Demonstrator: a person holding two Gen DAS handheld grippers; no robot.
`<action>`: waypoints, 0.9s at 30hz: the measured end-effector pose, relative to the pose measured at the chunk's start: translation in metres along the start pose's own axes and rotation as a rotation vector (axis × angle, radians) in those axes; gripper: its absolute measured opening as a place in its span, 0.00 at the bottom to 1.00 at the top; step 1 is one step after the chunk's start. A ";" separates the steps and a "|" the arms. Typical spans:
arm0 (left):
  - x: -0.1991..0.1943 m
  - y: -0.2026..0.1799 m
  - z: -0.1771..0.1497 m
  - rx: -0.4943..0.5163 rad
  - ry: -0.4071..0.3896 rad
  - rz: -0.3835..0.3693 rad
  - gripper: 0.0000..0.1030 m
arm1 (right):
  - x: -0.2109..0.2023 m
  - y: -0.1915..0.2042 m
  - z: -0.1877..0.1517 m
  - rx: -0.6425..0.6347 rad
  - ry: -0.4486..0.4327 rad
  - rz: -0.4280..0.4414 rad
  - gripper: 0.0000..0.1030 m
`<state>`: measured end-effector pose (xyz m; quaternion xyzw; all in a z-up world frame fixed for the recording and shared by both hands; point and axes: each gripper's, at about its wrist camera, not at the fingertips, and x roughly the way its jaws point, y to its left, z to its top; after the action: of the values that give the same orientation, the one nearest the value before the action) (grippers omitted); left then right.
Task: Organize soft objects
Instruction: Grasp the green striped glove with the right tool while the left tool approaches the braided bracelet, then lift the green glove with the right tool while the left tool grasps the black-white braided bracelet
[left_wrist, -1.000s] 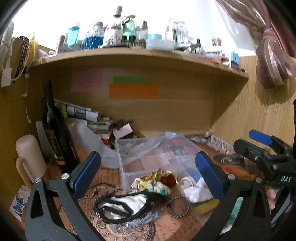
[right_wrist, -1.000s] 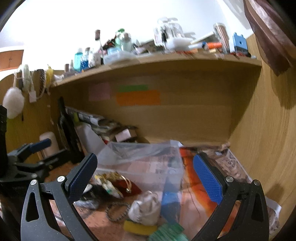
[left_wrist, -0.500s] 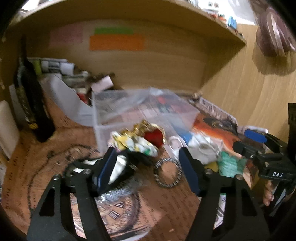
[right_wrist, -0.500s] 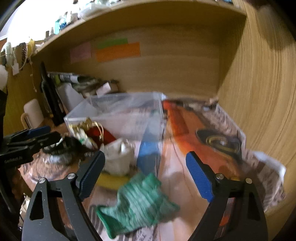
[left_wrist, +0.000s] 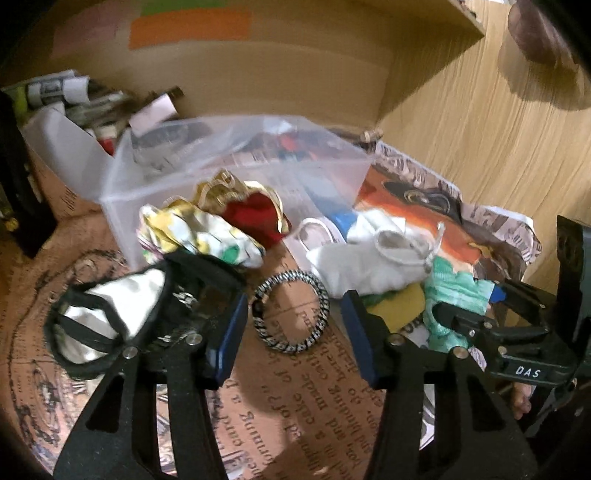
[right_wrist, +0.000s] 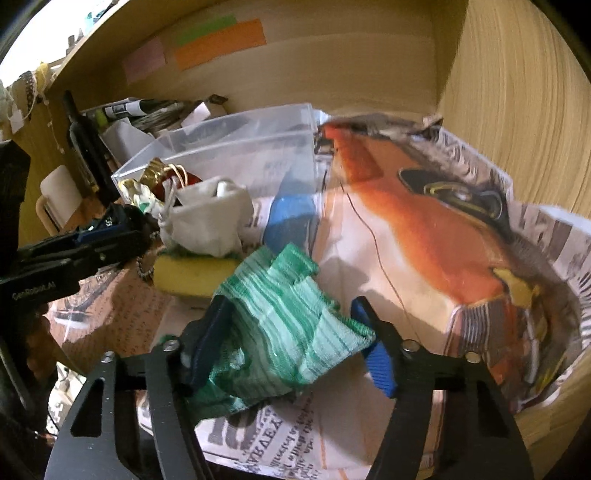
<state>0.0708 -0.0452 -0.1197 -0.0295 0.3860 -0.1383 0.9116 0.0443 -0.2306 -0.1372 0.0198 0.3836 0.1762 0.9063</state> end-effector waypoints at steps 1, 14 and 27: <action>0.003 -0.001 -0.001 0.003 0.011 -0.001 0.52 | 0.002 -0.002 -0.001 0.008 0.007 0.008 0.52; 0.027 -0.001 -0.001 -0.012 0.065 0.031 0.54 | -0.004 -0.005 -0.003 0.010 -0.036 0.037 0.20; 0.041 -0.010 0.010 0.012 0.102 0.052 0.61 | -0.031 -0.009 0.017 0.004 -0.168 -0.018 0.17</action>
<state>0.1031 -0.0669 -0.1400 -0.0071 0.4319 -0.1183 0.8941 0.0389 -0.2480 -0.1055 0.0328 0.3067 0.1652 0.9368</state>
